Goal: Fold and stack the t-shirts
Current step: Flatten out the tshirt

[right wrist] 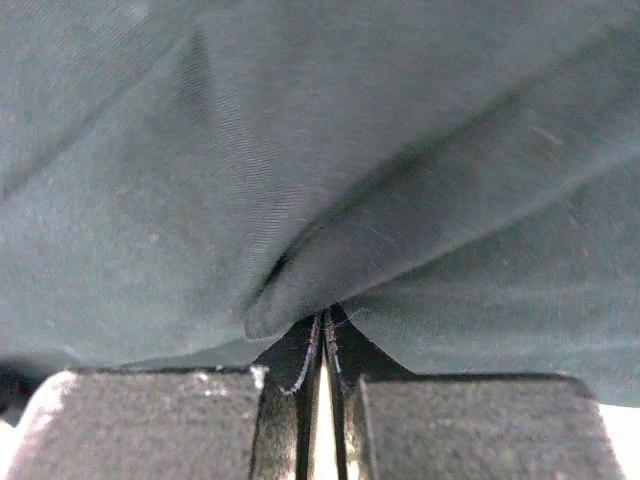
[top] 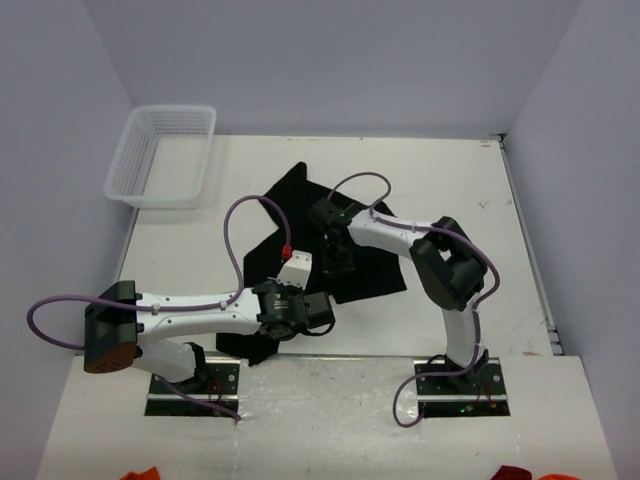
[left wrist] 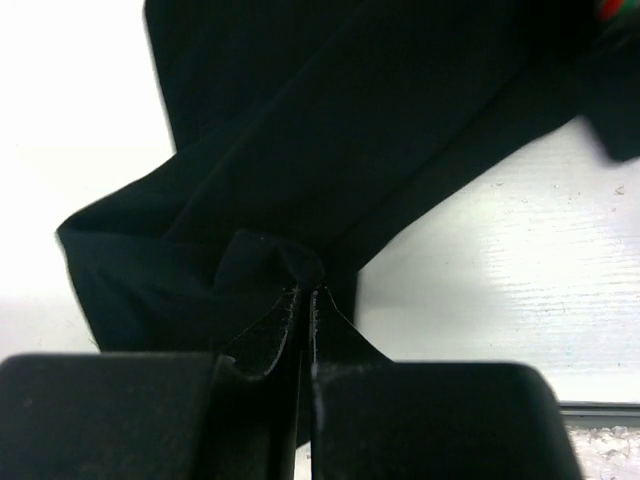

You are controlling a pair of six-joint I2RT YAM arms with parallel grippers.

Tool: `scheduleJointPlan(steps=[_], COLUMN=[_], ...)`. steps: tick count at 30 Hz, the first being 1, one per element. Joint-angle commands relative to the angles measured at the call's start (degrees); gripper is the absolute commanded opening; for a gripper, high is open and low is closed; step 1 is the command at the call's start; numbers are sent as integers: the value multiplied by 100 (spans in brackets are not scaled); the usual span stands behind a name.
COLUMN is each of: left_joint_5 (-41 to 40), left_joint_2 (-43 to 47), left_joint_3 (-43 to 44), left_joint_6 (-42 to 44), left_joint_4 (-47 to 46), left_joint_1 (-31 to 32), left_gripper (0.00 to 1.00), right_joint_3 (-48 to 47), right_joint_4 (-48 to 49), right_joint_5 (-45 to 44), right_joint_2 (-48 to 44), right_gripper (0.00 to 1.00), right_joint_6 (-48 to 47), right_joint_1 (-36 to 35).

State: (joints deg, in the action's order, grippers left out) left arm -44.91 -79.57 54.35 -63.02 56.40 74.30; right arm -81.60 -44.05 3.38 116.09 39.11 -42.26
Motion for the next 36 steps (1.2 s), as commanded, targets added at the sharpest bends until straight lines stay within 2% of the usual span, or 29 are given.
scheduleJointPlan(steps=[1,4,9,11,12,14,16,17,18,20,22,25,31,36], left_joint_5=[-97,-80,-71,-71,-62,-54,-45,-45,-45,-45,-36,-27,-1,52], left_joint_2=[135,38,-243,-339,-375,-462,-515,-568,-586,-612,-595,-604,-595,-621], left_joint_3=[6,32,137,173,199,234,278,330,357,392,410,401,340,305], left_joint_6=[-245,-245,-202,-158,-140,-79,-26,-26,-26,9,36,45,80,168], left_joint_4=[125,117,73,20,3,-76,-94,-94,-94,-103,-112,-86,-50,-164], left_joint_1=[49,58,93,102,102,102,102,102,102,102,102,93,102,102], left_gripper=[0,0,0,0,0,0,0,0,0,0,0,0,0,0], right_joint_3=[329,583,1076,1348,1436,1734,2024,2121,2375,2683,2860,3238,3915,4170], right_joint_4=[142,230,204,143,125,81,-24,-68,-77,-68,-68,-16,266,397], right_joint_5=[50,-284,-1364,-1715,-1813,-2032,-2174,-2201,-2244,-2332,-2464,-2693,-2614,-2526], right_joint_2=[-51,-551,-2018,-2466,-2895,-3276,-3628,-3681,-3734,-3612,-3524,-3514,-3900,-4024], right_gripper=[0,0,0,6,11,32,64,67,67,57,39,38,43,48], right_joint_6=[465,580,624,641,668,772,974,1089,1177,1554,1940,2484,3057,3041], right_joint_1=[-449,-573,-590,-590,-590,-590,-564,-486,-441,-310,-248,-187,-20,183])
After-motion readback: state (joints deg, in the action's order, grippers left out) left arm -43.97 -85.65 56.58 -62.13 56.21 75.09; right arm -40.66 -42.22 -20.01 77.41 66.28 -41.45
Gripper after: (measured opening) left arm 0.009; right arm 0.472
